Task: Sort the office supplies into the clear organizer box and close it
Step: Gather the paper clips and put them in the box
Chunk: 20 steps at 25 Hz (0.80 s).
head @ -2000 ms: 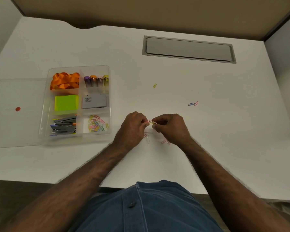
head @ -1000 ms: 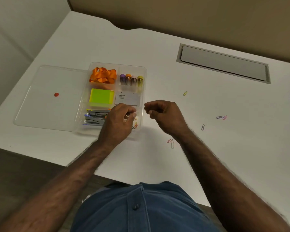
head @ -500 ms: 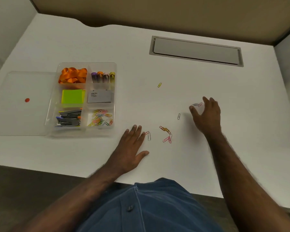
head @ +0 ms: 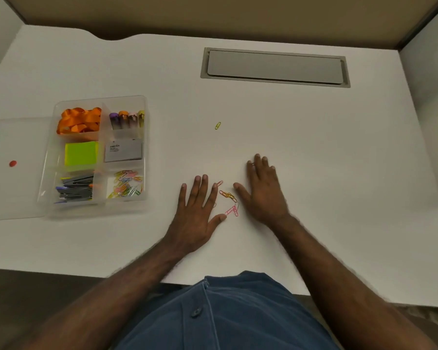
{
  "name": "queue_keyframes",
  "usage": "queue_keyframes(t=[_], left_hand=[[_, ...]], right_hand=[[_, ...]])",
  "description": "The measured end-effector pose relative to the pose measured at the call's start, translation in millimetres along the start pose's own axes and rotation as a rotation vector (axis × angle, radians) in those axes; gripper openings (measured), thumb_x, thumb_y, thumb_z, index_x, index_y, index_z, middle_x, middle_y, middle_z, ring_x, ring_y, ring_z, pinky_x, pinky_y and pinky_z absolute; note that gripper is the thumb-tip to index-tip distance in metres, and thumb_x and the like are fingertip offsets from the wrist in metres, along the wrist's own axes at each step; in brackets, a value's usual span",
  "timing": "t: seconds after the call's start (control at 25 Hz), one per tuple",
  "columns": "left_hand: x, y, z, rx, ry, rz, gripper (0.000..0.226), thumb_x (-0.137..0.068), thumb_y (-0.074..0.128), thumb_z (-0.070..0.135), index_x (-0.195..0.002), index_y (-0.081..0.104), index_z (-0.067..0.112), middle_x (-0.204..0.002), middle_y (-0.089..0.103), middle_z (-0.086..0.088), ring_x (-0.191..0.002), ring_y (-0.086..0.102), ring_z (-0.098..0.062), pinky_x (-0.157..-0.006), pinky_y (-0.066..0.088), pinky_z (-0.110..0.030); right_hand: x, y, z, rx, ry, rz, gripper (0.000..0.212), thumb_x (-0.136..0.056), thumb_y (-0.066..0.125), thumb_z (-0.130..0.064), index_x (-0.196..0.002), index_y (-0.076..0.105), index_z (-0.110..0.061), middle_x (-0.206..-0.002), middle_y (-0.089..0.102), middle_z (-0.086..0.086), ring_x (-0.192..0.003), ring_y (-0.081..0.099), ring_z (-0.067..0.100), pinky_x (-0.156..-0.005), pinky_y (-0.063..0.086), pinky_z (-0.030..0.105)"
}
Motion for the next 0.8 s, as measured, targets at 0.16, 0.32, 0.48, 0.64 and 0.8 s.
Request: queue_keyframes(t=[0.16, 0.32, 0.48, 0.64, 0.8], left_hand=[[-34, -10, -3, 0.021, 0.036, 0.042, 0.076, -0.107, 0.007, 0.058, -0.165, 0.01, 0.009, -0.173, -0.001, -0.017, -0.161, -0.002, -0.031, -0.128, 0.011, -0.059], [-72, -24, -25, 0.096, 0.013, 0.064, 0.078, -0.106, 0.011, 0.056, -0.163, 0.013, 0.003, -0.173, 0.003, -0.016, -0.161, 0.0, -0.03, -0.13, 0.007, -0.053], [-118, -39, -47, 0.105, -0.058, 0.056, 0.069, -0.109, 0.022, 0.046, -0.163, 0.014, 0.004, -0.173, 0.006, -0.014, -0.161, 0.001, -0.028, -0.131, 0.002, -0.049], [-147, -44, -64, 0.1, -0.083, -0.005, 0.063, -0.111, 0.027, 0.037, -0.164, 0.012, 0.006, -0.174, 0.003, -0.013, -0.162, -0.001, -0.027, -0.13, 0.001, -0.047], [-132, -40, -65, 0.101, -0.015, -0.01, 0.061, -0.112, 0.025, 0.035, -0.165, 0.007, 0.011, -0.174, 0.001, -0.01, -0.162, -0.003, -0.024, -0.13, -0.001, -0.042]], right_hand=[[24, 10, -25, 0.032, -0.244, -0.071, 0.061, -0.113, 0.035, -0.039, -0.164, 0.021, -0.009, -0.174, 0.004, 0.013, -0.162, 0.0, 0.028, -0.131, 0.005, 0.045], [-12, -20, -22, -0.139, -0.171, 0.009, 0.055, -0.112, 0.042, -0.028, -0.161, 0.032, -0.005, -0.171, 0.023, 0.013, -0.16, 0.017, 0.026, -0.13, 0.013, 0.04], [-93, -40, -25, -0.065, -0.167, -0.005, 0.061, -0.112, 0.04, -0.03, -0.163, 0.022, -0.004, -0.173, 0.014, 0.016, -0.161, 0.011, 0.029, -0.13, 0.011, 0.04], [-143, -36, -49, 0.042, -0.292, -0.082, 0.058, -0.112, 0.036, -0.027, -0.164, 0.02, -0.006, -0.173, 0.011, 0.017, -0.161, 0.01, 0.031, -0.13, 0.012, 0.042], [-127, -23, -62, 0.099, -0.41, -0.104, 0.053, -0.111, 0.037, -0.02, -0.161, 0.03, -0.006, -0.172, 0.019, 0.015, -0.16, 0.015, 0.029, -0.13, 0.014, 0.043]])
Point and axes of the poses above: each hand's wrist, its own x-axis away from the middle knuckle, its own y-axis out of the palm, z = x × y, the point moved 4 cm from there along -x, towards the middle knuckle
